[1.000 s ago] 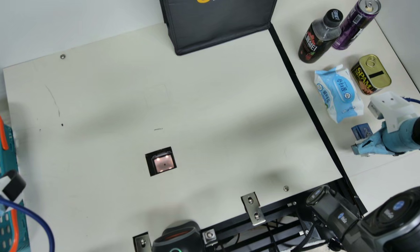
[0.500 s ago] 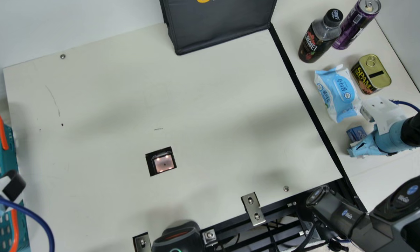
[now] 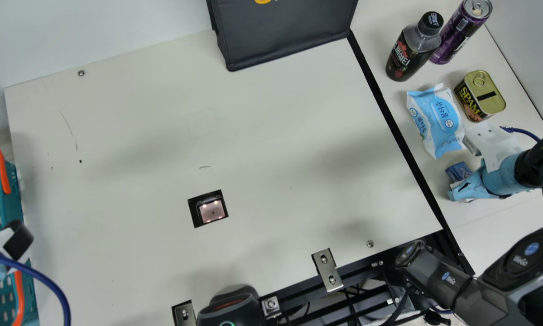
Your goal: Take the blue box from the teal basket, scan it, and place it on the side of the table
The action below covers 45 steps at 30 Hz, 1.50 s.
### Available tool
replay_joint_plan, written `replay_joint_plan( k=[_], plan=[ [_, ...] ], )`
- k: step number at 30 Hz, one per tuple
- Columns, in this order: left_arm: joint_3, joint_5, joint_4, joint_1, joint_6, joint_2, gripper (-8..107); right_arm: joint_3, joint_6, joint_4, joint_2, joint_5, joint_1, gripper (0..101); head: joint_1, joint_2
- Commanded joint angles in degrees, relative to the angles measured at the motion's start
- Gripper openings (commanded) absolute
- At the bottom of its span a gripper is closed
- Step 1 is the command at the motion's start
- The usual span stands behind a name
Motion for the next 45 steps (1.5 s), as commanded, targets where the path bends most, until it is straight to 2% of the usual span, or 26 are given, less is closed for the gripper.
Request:
replay_joint_plan(
  k=[1,12,17,27,33,39,45],
  plan=[
    [0.0,0.0,0.0,0.0,0.0,0.0,90,0.1,0.2,1.0,0.1,-2.0,0.0,60,-1.7,-0.1],
    [0.0,0.0,0.0,0.0,0.0,0.0,90,-0.4,-0.9,3.3,-0.3,-1.2,-0.6,95,-1.7,-0.1],
    [0.0,0.0,0.0,0.0,0.0,0.0,90,-2.4,-1.5,6.7,-2.3,3.0,-1.0,95,-1.7,-0.1],
    [0.0,0.0,0.0,0.0,0.0,0.0,90,-12.0,2.6,12.0,-9.1,19.1,0.0,95,-1.7,-0.1],
    [0.0,0.0,0.0,0.0,0.0,0.0,90,-18.1,7.0,15.8,-12.9,26.5,2.6,95,-1.7,-0.1],
    [0.0,0.0,0.0,0.0,0.0,0.0,90,-20.9,14.3,19.9,-15.5,26.5,8.4,95,-1.7,-0.1],
    [0.0,0.0,0.0,0.0,0.0,0.0,90,-24.9,23.9,21.0,-19.2,26.5,15.6,95,-1.7,-0.1]
  ],
)
